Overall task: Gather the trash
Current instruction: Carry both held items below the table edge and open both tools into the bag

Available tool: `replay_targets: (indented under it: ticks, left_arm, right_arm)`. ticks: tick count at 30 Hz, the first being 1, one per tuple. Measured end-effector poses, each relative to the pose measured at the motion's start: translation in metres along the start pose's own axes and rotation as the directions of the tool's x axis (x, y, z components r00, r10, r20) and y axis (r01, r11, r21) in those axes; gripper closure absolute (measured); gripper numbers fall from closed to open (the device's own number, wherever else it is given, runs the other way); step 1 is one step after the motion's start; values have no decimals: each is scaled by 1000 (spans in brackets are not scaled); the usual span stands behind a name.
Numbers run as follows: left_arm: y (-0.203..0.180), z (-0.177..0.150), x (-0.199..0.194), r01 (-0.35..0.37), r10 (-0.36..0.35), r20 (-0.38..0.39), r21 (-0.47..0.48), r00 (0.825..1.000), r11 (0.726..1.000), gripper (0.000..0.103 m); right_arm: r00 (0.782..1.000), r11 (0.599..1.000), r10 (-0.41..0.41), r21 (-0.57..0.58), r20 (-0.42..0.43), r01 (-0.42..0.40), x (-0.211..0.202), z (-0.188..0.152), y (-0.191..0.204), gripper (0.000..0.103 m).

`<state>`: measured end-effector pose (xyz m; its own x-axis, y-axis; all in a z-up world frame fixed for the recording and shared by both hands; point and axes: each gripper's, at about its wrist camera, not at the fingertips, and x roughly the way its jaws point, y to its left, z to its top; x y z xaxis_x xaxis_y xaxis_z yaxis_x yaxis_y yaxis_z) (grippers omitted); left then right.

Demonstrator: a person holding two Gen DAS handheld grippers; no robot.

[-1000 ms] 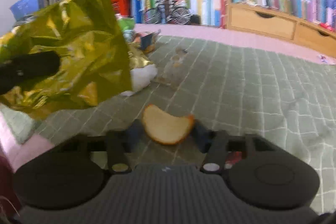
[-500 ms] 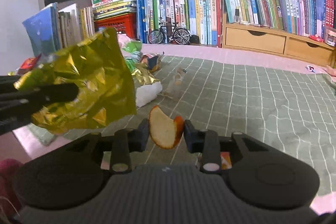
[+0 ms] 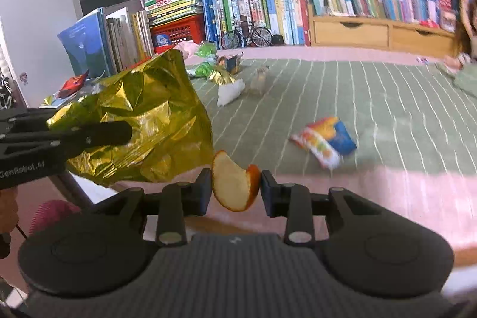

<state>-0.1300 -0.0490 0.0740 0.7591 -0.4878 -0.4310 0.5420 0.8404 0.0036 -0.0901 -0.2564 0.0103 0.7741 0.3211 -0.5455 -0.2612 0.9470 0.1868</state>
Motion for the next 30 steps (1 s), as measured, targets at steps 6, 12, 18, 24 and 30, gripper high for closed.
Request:
replay_targets:
  ticks: [6, 12, 18, 24, 30]
  left_arm:
    - [-15, -14, -32, 54, -54, -24, 21, 998, 998, 93]
    - [-24, -26, -50, 105, -102, -65, 34, 993, 994, 93]
    - [-30, -50, -39, 150, -144, -183, 19, 973, 989, 93]
    - [-14, -86, 3, 146, -196, -346, -165, 918, 975, 93]
    - [1, -125, 59, 74, -185, -473, -242, 862, 967, 93]
  right_arm:
    - [998, 997, -3, 71, -56, 7, -18, -25, -4, 64]
    - [992, 991, -18, 130, -125, 35, -17, -47, -12, 65]
    - [980, 987, -29, 148, -198, 59, -7, -67, -13, 65]
    - [971, 976, -47, 194, -236, 95, 7, -85, -20, 64]
    - [952, 958, -39, 259, -303, 122, 31, -102, -34, 64]
